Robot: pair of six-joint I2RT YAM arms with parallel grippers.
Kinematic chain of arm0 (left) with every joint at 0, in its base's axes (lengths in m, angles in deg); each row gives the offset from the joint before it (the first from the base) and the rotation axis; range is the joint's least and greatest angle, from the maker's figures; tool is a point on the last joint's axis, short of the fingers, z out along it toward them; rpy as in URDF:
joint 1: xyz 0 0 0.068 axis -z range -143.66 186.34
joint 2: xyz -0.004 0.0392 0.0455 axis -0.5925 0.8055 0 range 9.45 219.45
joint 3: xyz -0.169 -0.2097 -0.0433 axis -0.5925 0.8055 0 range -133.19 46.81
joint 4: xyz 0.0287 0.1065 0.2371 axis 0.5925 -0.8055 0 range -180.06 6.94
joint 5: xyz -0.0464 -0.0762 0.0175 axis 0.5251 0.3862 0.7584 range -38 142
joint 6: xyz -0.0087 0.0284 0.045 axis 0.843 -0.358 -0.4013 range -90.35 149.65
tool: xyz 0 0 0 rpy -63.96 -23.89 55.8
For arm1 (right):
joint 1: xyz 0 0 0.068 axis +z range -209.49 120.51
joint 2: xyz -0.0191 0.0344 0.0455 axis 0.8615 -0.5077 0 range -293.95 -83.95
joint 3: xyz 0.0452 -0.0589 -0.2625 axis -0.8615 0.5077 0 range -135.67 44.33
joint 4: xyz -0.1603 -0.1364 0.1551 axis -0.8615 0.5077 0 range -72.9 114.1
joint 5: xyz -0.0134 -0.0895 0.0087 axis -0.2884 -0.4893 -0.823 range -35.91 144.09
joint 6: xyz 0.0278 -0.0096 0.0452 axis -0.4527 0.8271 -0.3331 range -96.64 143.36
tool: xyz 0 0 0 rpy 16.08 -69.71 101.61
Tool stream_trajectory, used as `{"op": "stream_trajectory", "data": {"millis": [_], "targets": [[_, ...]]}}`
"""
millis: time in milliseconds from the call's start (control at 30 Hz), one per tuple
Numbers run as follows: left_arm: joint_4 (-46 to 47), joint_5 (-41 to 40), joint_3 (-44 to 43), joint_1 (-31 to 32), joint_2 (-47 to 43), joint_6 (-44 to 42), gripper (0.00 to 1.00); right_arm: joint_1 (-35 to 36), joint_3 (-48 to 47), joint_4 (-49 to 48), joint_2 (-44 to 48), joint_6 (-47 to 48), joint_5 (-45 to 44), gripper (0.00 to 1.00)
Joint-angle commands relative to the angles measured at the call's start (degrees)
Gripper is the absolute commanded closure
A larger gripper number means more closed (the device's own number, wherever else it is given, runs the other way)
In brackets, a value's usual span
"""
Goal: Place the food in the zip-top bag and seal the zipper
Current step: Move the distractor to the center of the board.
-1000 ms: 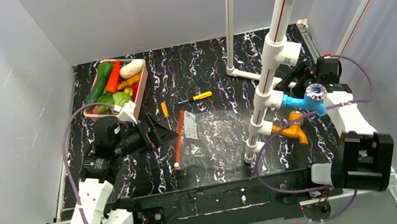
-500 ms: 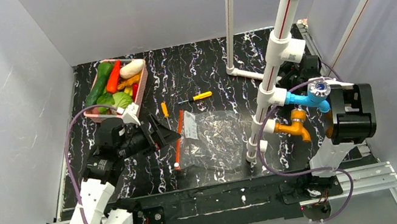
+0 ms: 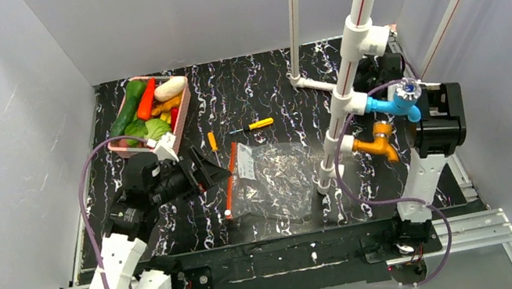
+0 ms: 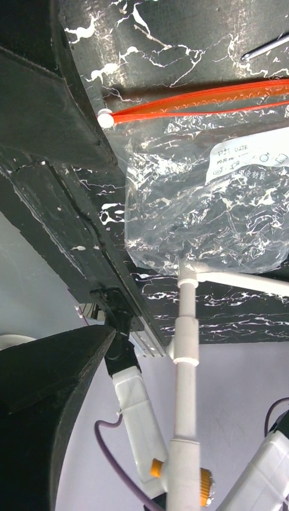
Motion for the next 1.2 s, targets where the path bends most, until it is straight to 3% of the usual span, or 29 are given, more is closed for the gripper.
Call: {"op": "stream_trajectory", "data": {"millis": [0, 467, 700, 900, 1067, 1167], "targets": [[-2.9, -0.9, -2.9, 0.3, -1.7, 0.0, 0.01, -0.4, -7.2, -1.1, -5.5, -1.6, -1.1, 0.00], [-8.9, -2.8, -5.3, 0.4, -2.9, -1.8, 0.01, -0.8, -31.4, 7.4, -22.3, -1.0, 0.9, 0.00], [-9.5, -3.3, -4.6, 0.4, -3.1, -2.2, 0.00, -0.9, -37.5, 10.9, -24.4, 0.6, 1.8, 0.00], [-9.6, -3.0, -4.7, 0.4, -2.6, -3.0, 0.01, -1.1, -39.5, 20.7, -16.9, 6.9, 1.0, 0.00], [-9.6, -2.7, -4.1, 0.4, -2.9, -3.5, 0.01, -4.3, -23.1, 15.4, 0.4, 5.1, 3.7, 0.00], [-9.6, -2.3, -4.1, 0.4, -3.3, -3.3, 0.01, -6.0, -17.9, 17.7, 7.7, 6.1, 3.3, 0.00]]}}
